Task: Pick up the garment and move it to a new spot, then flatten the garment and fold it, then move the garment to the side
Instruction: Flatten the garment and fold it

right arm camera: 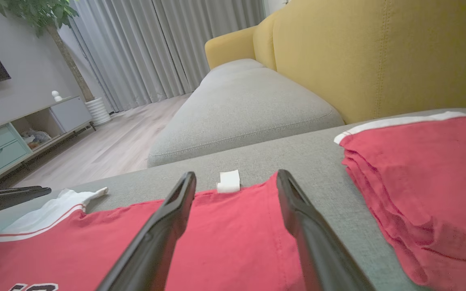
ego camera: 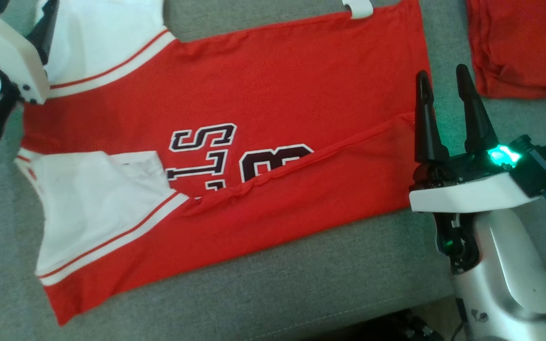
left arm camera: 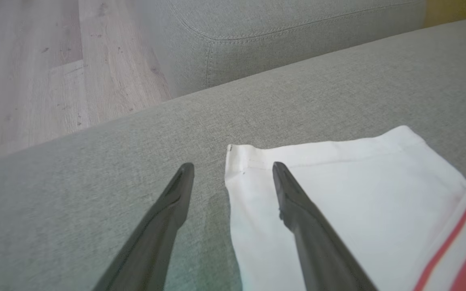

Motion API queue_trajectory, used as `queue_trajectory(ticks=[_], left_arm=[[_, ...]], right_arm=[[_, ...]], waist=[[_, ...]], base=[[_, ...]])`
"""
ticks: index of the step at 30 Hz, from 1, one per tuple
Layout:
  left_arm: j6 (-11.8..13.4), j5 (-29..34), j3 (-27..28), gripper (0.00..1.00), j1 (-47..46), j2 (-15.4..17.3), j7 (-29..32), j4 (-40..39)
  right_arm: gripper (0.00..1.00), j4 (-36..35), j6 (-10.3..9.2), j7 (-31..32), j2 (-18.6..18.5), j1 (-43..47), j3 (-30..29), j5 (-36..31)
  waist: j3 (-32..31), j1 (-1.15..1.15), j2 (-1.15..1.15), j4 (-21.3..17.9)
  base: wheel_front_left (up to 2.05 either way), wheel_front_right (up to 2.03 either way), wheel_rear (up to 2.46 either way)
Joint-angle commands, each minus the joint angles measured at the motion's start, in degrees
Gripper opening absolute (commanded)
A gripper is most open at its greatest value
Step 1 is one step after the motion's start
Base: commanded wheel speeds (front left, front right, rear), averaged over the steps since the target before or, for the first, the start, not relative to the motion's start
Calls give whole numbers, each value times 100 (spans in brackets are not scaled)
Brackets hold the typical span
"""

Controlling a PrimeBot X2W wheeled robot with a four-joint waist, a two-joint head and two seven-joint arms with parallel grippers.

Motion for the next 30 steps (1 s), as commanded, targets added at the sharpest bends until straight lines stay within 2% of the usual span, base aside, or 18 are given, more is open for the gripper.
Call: queue_trajectory(ticks=[1, 12, 13, 14, 15, 18, 22, 23, 30], left_arm=[[11, -110, 104, 100, -298, 316, 42, -88], [10, -752, -550, 100, -719, 428, 313, 427], [10, -820, -639, 69, -725, 410, 372, 406], [10, -902, -724, 25, -730, 391, 400, 346], [10, -975, -804, 0, -741, 384, 383, 269], [10, -1025, -962, 0, -809, 410, 88, 161], [10, -963, -1098, 0, -828, 360, -626, 165], [10, -963, -1098, 0, -828, 360, -626, 165], [10, -835, -1405, 0, -533, 278, -1856, -243]], right_arm=[[100, -225, -4, -58, -19, -74, 130, 39], [100, -387, -4, -61, -19, -71, 145, 134], [100, -377, -4, -61, -19, -60, 109, 117], [100, -373, -4, -61, -19, -50, 81, 112], [100, -364, -4, -61, -19, -40, 63, 108], [100, -315, -4, -62, -19, -35, 33, 39], [100, -169, -4, -62, -19, -34, -55, -121], [100, -169, -4, -62, -19, -34, -55, -121], [100, 12, -4, 66, -19, -85, -333, -518]], waist=[[106, -2, 0, -87], [322, -2, 0, -170], [331, -2, 0, -164], [336, -2, 0, -153], [337, -2, 0, -138], [297, -2, 0, -63], [57, -2, 0, 102], [57, -2, 0, 102], [-513, -2, 0, 529]], base=[[0, 0, 0], [0, 0, 0], [0, 0, 0], [0, 0, 0], [0, 0, 0], [0, 0, 0], [0, 0, 0], [0, 0, 0], [0, 0, 0]])
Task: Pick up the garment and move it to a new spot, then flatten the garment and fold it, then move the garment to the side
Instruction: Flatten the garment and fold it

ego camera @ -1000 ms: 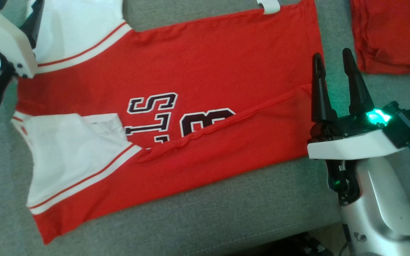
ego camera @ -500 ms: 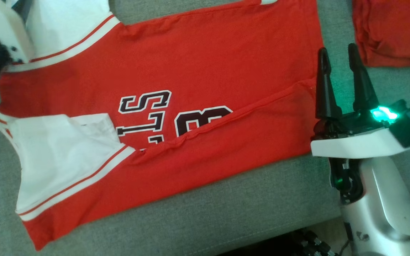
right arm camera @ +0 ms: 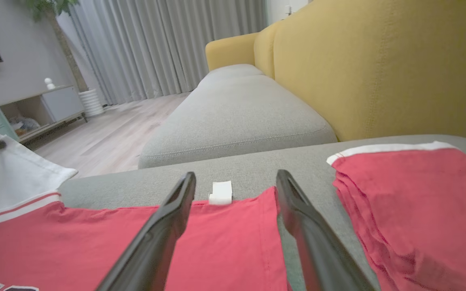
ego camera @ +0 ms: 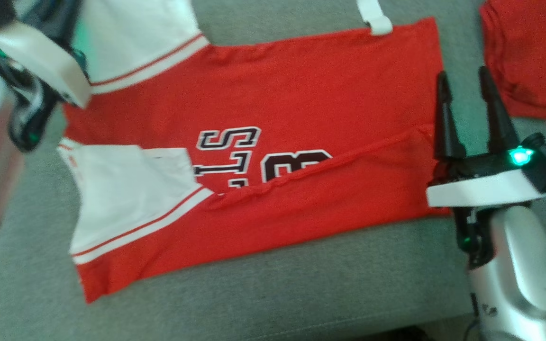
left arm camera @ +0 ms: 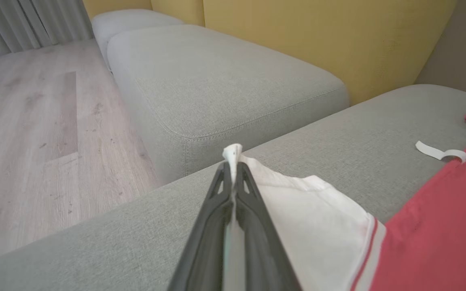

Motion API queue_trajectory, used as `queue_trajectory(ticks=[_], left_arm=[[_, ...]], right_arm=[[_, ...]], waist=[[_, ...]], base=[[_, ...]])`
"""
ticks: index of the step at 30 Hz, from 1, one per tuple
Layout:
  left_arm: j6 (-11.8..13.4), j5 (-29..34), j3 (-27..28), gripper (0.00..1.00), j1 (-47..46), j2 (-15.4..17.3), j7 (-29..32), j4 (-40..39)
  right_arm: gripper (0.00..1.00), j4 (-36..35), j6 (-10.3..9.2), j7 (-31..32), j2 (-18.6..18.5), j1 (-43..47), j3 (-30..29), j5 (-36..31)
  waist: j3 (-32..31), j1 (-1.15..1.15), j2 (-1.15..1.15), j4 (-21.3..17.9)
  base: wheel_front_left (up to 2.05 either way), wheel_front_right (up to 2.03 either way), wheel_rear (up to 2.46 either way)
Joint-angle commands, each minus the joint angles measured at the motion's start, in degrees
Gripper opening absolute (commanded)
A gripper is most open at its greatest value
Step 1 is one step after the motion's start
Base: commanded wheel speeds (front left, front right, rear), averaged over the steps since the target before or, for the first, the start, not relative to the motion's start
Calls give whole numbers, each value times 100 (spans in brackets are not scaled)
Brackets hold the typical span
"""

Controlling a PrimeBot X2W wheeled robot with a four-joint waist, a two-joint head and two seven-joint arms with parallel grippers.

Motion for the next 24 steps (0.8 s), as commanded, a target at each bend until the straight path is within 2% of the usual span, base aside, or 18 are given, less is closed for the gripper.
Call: queue_trajectory(ticks=[1, 5, 6, 13, 18, 24], left_arm=[[11, 59, 149, 0, -12, 235, -147, -215], [80, 162, 20, 0, 394, 279, -432, -783], [188, 194, -43, 0, 643, 322, -486, -1130], [649, 263, -235, 0, 1436, 540, -479, -2389], [865, 265, -311, 0, 1647, 604, -333, -3010], [962, 258, -340, 0, 1695, 637, -248, -3356]], right_arm=[[100, -167, -4, 94, -20, -134, 3, -128], [100, -193, -4, 630, -20, -375, -361, -577], [100, -165, -4, 954, -20, -498, -553, -755], [100, 493, -4, 2140, -29, -1025, -1241, -1113], [100, 1259, -4, 2575, -174, -1457, -1592, -1504], [100, 2243, -4, 2772, -277, -2034, -1923, -1880]], waist=[[-259, 1, 0, 274], [-464, 1, 0, 578], [-538, 1, 0, 722], [-649, 1, 0, 1064], [-616, 1, 0, 1193], [-493, 1, 0, 1272]], base=[[0, 0, 0], [0, 0, 0], [0, 0, 0], [0, 0, 0], [0, 0, 0], [0, 0, 0]])
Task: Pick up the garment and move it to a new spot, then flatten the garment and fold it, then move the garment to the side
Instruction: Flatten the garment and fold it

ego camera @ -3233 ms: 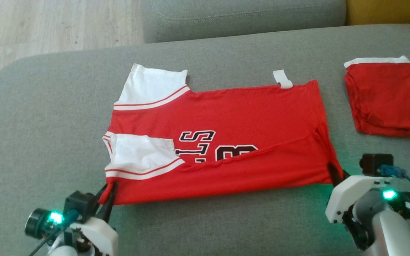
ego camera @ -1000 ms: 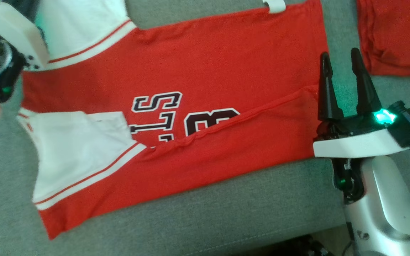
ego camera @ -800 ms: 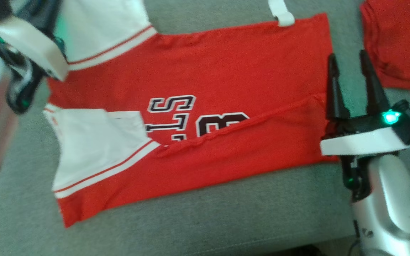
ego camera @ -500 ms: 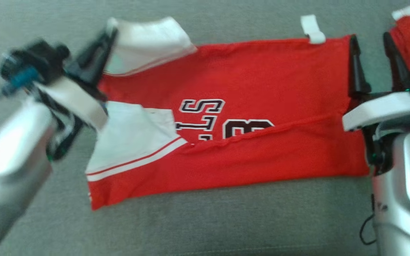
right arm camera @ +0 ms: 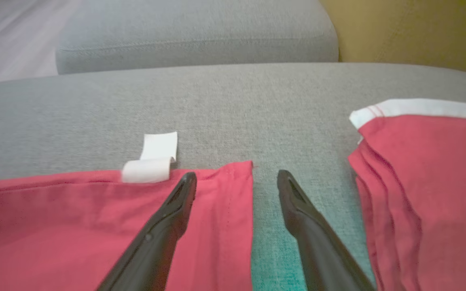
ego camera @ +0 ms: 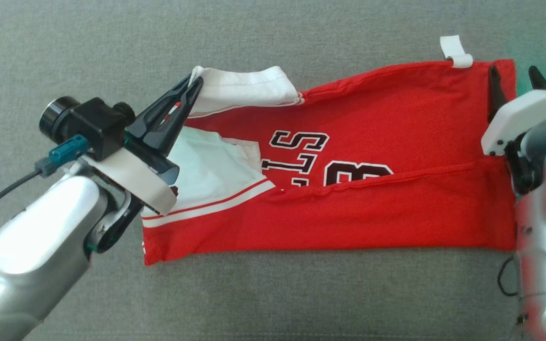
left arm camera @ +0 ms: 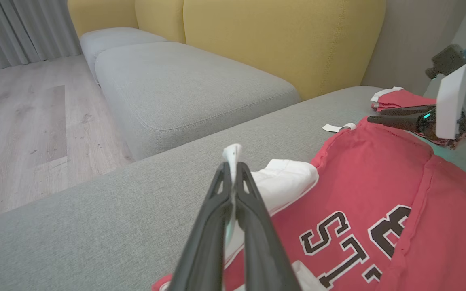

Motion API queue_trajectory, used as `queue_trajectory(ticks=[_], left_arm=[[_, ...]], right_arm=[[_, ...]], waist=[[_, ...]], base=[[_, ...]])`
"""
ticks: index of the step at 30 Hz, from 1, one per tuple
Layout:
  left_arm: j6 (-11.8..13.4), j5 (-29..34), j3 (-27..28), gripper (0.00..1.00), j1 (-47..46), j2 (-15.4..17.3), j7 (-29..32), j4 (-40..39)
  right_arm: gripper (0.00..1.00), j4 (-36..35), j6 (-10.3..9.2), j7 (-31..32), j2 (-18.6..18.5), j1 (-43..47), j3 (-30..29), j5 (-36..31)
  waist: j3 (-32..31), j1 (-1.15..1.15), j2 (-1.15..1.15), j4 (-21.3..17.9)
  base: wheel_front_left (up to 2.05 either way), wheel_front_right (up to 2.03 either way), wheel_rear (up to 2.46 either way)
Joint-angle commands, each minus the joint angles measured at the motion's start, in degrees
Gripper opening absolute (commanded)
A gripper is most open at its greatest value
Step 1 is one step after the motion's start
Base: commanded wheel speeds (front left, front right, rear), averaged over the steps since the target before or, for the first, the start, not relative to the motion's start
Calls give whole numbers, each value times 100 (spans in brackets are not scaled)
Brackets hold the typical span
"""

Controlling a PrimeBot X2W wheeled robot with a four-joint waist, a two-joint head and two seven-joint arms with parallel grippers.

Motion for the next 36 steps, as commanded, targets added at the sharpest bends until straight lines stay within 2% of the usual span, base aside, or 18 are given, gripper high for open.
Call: queue_trajectory(ticks=[1, 5, 9, 10, 11, 12, 16, 20, 28, 36], left_arm=[[50, 28, 219, 0, -135, 248, 11, -202], [46, 16, 208, 0, -162, 220, 21, -282], [20, 0, 221, 0, -254, 155, 11, -291], [10, 0, 226, 0, -281, 141, 2, -273], [3, -1, 230, 0, -303, 126, -7, -249], [-6, -6, 234, 0, -324, 112, -14, -220], [-17, -40, 281, 0, -390, 91, -41, -83], [-3, -108, 401, 0, -482, 95, -112, 191], [53, -94, 703, 0, -909, 144, -317, 833], [-52, 143, 870, 0, -1938, -145, -548, 1887]], right_arm=[[100, 88, -4, 45, -96, -337, 12, -175], [100, 618, -4, -8, -222, -681, -82, -461], [100, 1113, -4, -75, -348, -926, 62, -681], [93, 1234, -4, -92, -379, -975, 134, -714], [49, 1362, -4, -105, -412, -1025, 213, -727], [0, 1486, -4, -124, -443, -1079, 306, -719], [0, 1749, -4, -233, -588, -1282, 522, -627], [0, 1881, -4, -596, -728, -1561, 774, -365], [0, 1845, -4, -1094, -821, -2067, 1507, 577], [0, 1595, -4, -1398, -1021, -2697, 2087, 1219]], waist=[[71, 0, 0, 29], [197, 0, 0, 88], [331, 0, 0, 149], [354, 0, 0, 159], [367, 0, 0, 165], [376, 0, 0, 168], [379, 0, 0, 153], [310, 0, 0, 58], [267, 0, 0, -199], [482, 0, 0, -292]], base=[[0, 0, 0], [0, 0, 0], [0, 0, 0], [0, 0, 0], [0, 0, 0], [0, 0, 0], [0, 0, 0], [0, 0, 0], [0, 0, 0], [0, 0, 0]])
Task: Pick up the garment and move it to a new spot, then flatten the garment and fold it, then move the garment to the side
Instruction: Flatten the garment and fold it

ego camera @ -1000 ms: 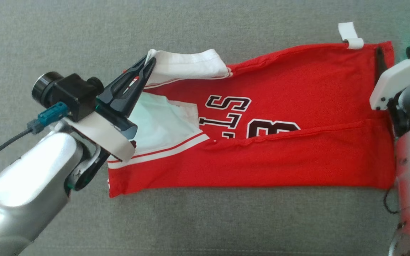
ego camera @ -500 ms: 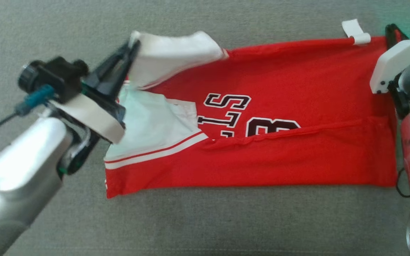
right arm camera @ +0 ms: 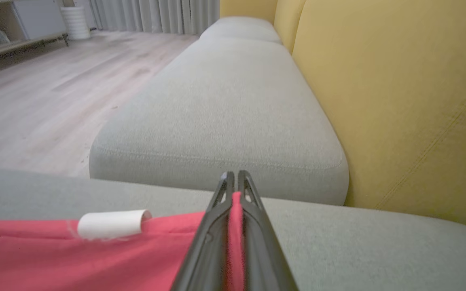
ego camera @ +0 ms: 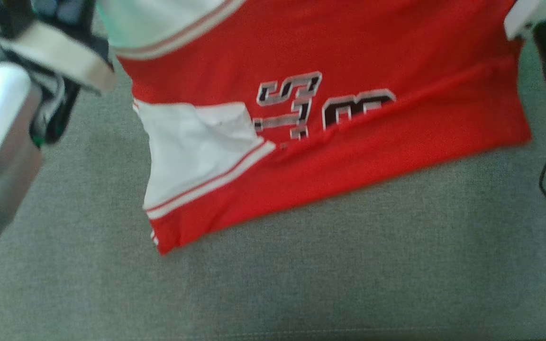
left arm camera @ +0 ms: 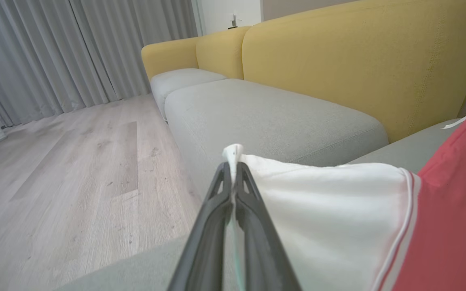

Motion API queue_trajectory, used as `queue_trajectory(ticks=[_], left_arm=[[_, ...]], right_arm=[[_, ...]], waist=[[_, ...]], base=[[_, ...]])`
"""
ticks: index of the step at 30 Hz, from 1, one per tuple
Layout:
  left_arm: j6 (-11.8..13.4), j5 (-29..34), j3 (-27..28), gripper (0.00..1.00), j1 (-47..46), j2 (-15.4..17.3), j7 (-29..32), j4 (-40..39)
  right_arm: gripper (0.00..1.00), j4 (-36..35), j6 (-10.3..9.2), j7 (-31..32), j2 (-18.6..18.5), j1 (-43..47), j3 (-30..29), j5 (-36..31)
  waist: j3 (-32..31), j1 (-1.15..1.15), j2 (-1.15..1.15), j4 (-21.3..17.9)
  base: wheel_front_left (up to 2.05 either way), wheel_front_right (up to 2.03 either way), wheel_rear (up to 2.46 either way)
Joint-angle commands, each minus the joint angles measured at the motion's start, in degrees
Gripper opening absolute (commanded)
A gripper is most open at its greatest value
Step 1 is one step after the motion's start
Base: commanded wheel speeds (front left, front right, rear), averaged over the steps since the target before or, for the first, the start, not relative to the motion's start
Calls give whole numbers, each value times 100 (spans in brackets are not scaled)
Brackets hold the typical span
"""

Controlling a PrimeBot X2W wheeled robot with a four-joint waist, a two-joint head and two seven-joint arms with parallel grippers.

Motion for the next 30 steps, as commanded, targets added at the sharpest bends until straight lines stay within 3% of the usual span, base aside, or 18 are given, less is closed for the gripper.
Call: queue_trajectory(ticks=[1, 8, 16, 22, 30], left_arm=[[-27, 71, 298, 0, -426, 158, -86, 24], [-108, 471, 244, 0, -1218, -343, -479, 1153], [-383, 648, 220, 0, -932, -661, -620, 1626], [-425, 918, 164, 0, -323, -643, -624, 1253], [-565, 912, -76, 0, 712, -274, -479, 513]], right_arm=[[0, -213, -4, -120, -27, -234, 63, 81], [0, 35, -4, -471, 18, -545, 70, 326], [0, 394, -4, -575, -130, -241, 520, 711], [0, 448, -4, -545, -379, 73, 909, 1081], [0, 398, -4, -228, -807, 698, 1679, 1677]], waist=[[36, 0, 0, -14], [59, 0, 0, -4], [-156, 0, 0, 181], [-353, 0, 0, 340], [-685, 0, 0, 464]], base=[[0, 0, 0], [0, 0, 0], [0, 0, 0], [0, 0, 0], [0, 0, 0]])
